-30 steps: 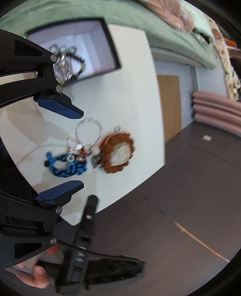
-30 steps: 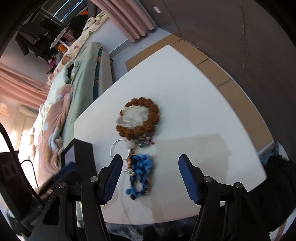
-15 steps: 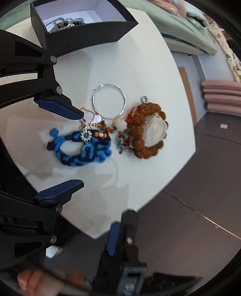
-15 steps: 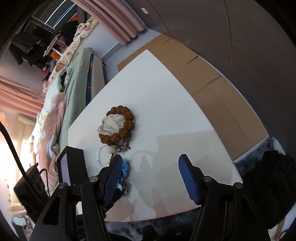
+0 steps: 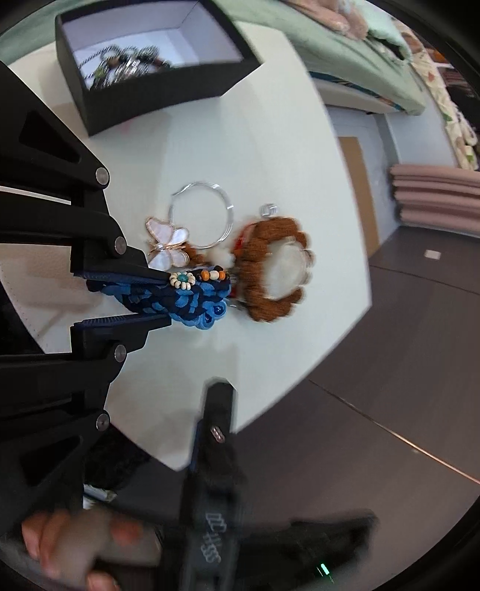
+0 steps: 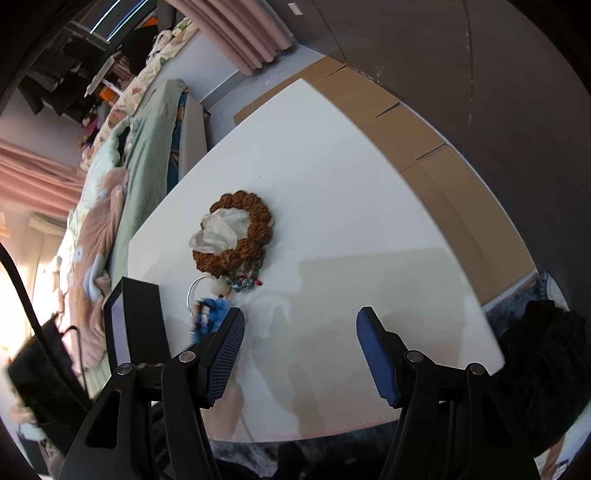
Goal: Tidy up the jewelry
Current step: 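Grasp the blue knotted tassel with the left tool and lift it, then lower the tassel into the box with the left tool while the right tool grasps the butterfly pendant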
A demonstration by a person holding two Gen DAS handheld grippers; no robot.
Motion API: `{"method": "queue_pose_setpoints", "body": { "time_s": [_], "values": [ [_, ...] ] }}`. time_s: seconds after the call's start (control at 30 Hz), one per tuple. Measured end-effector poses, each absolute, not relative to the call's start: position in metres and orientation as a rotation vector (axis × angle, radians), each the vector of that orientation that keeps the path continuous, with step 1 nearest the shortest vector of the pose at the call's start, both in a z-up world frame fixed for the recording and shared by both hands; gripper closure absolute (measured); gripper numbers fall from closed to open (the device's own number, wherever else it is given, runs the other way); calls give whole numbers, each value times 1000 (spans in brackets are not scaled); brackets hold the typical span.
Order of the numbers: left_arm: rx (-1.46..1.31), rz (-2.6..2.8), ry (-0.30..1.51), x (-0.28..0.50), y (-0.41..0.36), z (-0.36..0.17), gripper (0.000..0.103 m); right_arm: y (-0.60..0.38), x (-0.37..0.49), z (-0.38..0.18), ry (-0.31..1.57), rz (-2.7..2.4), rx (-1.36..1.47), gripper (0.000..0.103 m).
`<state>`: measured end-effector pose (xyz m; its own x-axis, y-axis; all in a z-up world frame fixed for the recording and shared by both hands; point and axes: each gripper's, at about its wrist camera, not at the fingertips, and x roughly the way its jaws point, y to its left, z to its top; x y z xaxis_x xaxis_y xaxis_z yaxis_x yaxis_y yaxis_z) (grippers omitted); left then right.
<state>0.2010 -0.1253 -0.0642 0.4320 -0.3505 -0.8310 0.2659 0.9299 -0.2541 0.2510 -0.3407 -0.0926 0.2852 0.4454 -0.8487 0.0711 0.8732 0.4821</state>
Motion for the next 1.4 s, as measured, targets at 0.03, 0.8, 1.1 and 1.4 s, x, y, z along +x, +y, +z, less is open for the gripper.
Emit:
{"method": "queue_pose_setpoints", "body": {
  "time_s": [0.03, 0.8, 1.1, 1.4],
  "values": [
    [-94, -383, 1046, 201, -123, -61, 87, -339, 252, -93, 1271, 268, 478, 40],
    [-295, -226, 918, 204, -6, -9, 87, -226, 256, -112, 1332, 325, 243, 43],
    [-314, -203, 902, 199, 20, -1, 87, -179, 242, -105, 1238, 171, -67, 63],
    [-392, -188, 925, 193, 51, -5, 72, -195, 236, -80, 1187, 338, 199, 68]
  ]
}}
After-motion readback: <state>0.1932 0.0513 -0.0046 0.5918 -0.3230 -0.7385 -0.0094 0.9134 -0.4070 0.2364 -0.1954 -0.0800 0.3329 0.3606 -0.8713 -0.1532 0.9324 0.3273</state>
